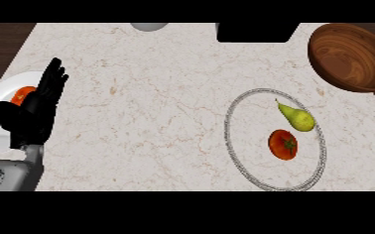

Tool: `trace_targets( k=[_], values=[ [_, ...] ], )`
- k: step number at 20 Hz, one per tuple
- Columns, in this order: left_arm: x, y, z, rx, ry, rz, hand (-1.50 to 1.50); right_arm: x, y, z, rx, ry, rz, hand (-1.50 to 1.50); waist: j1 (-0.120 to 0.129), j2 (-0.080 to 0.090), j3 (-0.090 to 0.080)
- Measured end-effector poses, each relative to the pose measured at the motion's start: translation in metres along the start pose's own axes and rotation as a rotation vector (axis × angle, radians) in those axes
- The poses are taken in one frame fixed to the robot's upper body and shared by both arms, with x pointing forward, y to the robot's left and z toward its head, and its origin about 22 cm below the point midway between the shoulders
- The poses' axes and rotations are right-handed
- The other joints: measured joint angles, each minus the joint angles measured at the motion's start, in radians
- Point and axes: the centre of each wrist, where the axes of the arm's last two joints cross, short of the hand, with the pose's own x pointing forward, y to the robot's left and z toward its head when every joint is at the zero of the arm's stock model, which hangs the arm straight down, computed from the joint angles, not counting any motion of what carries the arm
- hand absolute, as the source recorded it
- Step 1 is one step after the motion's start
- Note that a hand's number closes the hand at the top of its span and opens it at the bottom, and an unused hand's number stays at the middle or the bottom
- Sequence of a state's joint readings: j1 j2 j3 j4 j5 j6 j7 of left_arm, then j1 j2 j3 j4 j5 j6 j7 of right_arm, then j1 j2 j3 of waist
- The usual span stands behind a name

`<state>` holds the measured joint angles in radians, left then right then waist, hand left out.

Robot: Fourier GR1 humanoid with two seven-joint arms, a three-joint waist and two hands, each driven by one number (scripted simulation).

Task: Pick the tomato from the placemat and place it in the bowl

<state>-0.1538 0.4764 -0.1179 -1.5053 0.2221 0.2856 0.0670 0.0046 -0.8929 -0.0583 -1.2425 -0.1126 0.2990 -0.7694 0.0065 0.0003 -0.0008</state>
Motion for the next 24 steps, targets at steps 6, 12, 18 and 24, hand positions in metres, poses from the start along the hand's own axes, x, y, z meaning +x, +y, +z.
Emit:
trace_targets(
  k=[6,12,18,24],
  values=[
    [-0.003,-0.002,0.002,-0.001,0.006,0.001,0.00,0.012,0.010,-0.029,0.203,0.042,0.071,-1.50,0.001,0.000,0.000],
    [-0.001,0.001,0.000,0.002,0.002,-0.001,0.00,0.017,0.027,-0.056,0.370,0.081,0.125,-1.50,0.002,0.000,0.000],
    [-0.001,0.001,-0.003,0.006,-0.003,-0.003,0.00,0.013,0.054,-0.066,0.504,0.141,0.197,-1.50,-0.001,0.000,0.001],
    [-0.001,0.003,-0.003,0.003,0.002,-0.002,0.00,0.013,0.080,-0.073,0.445,0.117,0.271,-1.50,-0.005,-0.001,0.001]
  ],
)
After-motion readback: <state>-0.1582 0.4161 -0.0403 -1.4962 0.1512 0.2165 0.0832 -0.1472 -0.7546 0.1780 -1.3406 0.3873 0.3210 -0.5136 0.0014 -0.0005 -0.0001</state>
